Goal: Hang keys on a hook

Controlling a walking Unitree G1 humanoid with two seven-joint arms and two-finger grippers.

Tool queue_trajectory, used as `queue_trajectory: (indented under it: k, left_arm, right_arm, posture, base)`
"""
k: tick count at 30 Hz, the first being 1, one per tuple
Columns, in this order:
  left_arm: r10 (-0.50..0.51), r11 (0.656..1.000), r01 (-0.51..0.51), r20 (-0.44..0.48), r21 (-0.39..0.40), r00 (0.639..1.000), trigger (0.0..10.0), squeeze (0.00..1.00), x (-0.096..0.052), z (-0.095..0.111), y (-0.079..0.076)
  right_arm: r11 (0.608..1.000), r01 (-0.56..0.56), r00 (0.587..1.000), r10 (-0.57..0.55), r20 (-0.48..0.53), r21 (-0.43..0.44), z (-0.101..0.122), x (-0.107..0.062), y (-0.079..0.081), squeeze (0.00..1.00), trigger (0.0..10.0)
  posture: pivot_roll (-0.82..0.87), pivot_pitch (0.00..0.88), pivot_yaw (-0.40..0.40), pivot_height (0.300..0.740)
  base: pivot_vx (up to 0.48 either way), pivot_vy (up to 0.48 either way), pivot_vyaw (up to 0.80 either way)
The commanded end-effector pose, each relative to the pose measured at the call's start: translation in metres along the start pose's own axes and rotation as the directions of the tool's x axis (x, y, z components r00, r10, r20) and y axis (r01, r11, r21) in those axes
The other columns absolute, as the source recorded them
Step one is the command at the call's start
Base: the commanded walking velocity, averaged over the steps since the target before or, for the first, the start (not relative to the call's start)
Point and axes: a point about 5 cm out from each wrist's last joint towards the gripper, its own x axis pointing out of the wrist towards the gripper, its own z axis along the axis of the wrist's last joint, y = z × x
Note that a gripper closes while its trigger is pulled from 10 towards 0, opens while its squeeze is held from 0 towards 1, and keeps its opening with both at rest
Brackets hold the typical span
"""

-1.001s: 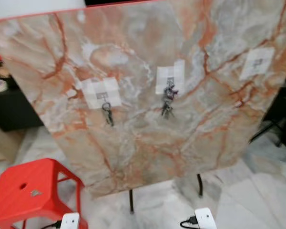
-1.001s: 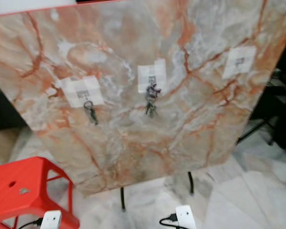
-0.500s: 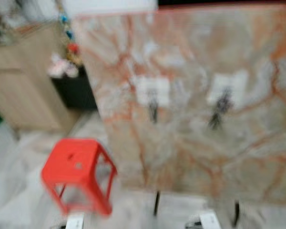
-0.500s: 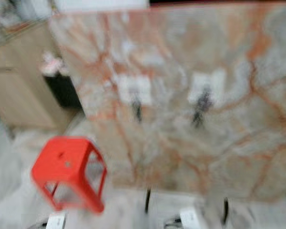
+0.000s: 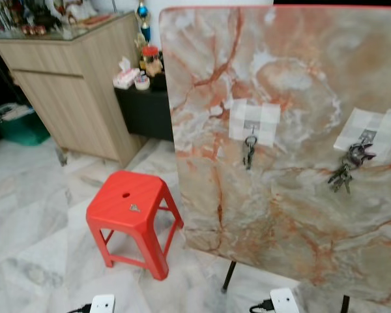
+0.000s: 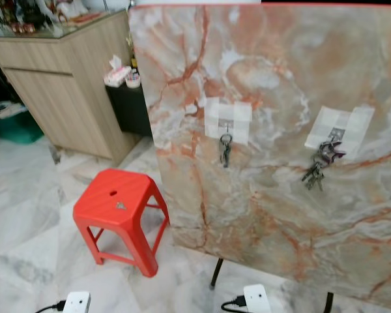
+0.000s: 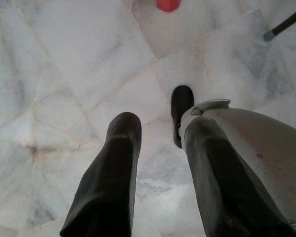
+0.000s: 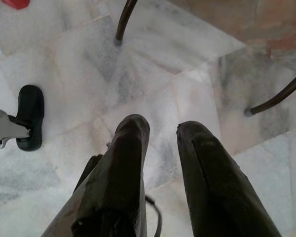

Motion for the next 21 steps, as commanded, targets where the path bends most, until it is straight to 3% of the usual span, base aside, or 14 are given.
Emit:
queue_trajectory:
  k: [1,21]
  left_arm:
    - [0.011,1.000,-0.010,-0.018,0.021,1.000,10.0,0.00,-0.001,-0.002,0.004]
    - [0.031,0.999,-0.030,-0.031,0.031,0.999,10.0,0.00,-0.003,-0.004,0.017]
  right_arm:
    - [1.000,-0.002,1.000,0.001,0.014,0.017,0.004,0.000,0.002,0.00,10.0]
    - [1.000,0.005,1.000,-0.005,0.021,0.030,0.008,0.001,0.001,0.00,10.0]
  posture:
    - [0.00,0.000,0.023,0.740]
    - [0.01,0.000,0.013,0.740]
  base:
    - [0.000,0.255,0.00]
    - [0.000,0.258,0.00]
